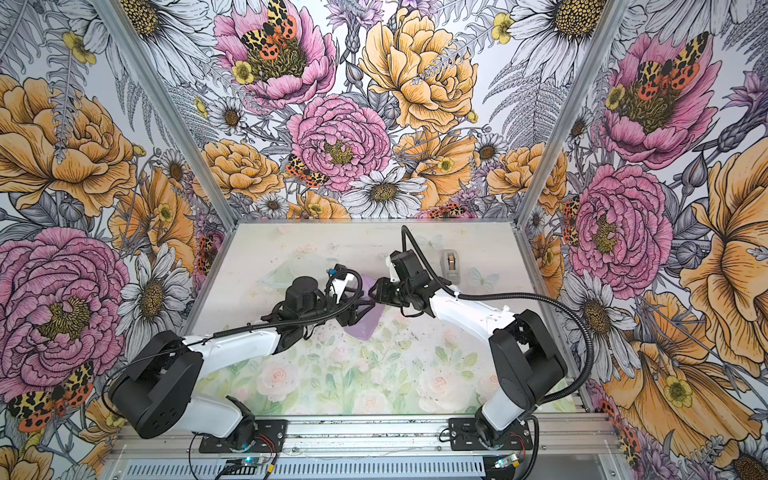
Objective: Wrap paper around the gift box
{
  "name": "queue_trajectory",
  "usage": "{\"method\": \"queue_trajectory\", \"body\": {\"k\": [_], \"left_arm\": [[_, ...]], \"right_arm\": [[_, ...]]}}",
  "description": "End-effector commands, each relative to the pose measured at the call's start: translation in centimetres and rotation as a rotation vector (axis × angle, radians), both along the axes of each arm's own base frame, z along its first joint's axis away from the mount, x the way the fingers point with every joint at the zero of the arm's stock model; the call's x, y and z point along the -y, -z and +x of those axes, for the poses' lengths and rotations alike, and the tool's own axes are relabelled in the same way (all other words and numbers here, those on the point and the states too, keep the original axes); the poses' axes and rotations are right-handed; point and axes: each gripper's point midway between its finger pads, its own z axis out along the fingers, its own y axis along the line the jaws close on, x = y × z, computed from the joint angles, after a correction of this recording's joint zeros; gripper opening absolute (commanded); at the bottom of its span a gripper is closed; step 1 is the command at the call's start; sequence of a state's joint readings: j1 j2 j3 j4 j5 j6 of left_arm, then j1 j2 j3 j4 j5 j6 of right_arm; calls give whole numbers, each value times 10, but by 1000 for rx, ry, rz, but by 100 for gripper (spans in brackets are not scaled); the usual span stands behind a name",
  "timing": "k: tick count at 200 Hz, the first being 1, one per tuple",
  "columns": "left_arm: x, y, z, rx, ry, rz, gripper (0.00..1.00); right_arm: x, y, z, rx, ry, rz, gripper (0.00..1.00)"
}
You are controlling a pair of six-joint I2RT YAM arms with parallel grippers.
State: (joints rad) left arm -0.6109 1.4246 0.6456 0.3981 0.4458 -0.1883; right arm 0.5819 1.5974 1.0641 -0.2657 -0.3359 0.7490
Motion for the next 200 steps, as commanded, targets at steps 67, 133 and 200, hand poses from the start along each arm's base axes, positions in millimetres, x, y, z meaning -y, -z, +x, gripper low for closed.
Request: {"method": "queue_trajectory", "body": {"k": [67,133,200], "left_arm": [[-58,-14,26,-104,-299,56,67],[-49,45,18,-267,-264,173,63],[-69,80,6,-281,-306,338,62]], "right_arm": [[16,26,-17,-65,-11,-114,38],[14,7,-14,-17,-10,-93,42],[13,-57,-16,79,-29,37,63]]}}
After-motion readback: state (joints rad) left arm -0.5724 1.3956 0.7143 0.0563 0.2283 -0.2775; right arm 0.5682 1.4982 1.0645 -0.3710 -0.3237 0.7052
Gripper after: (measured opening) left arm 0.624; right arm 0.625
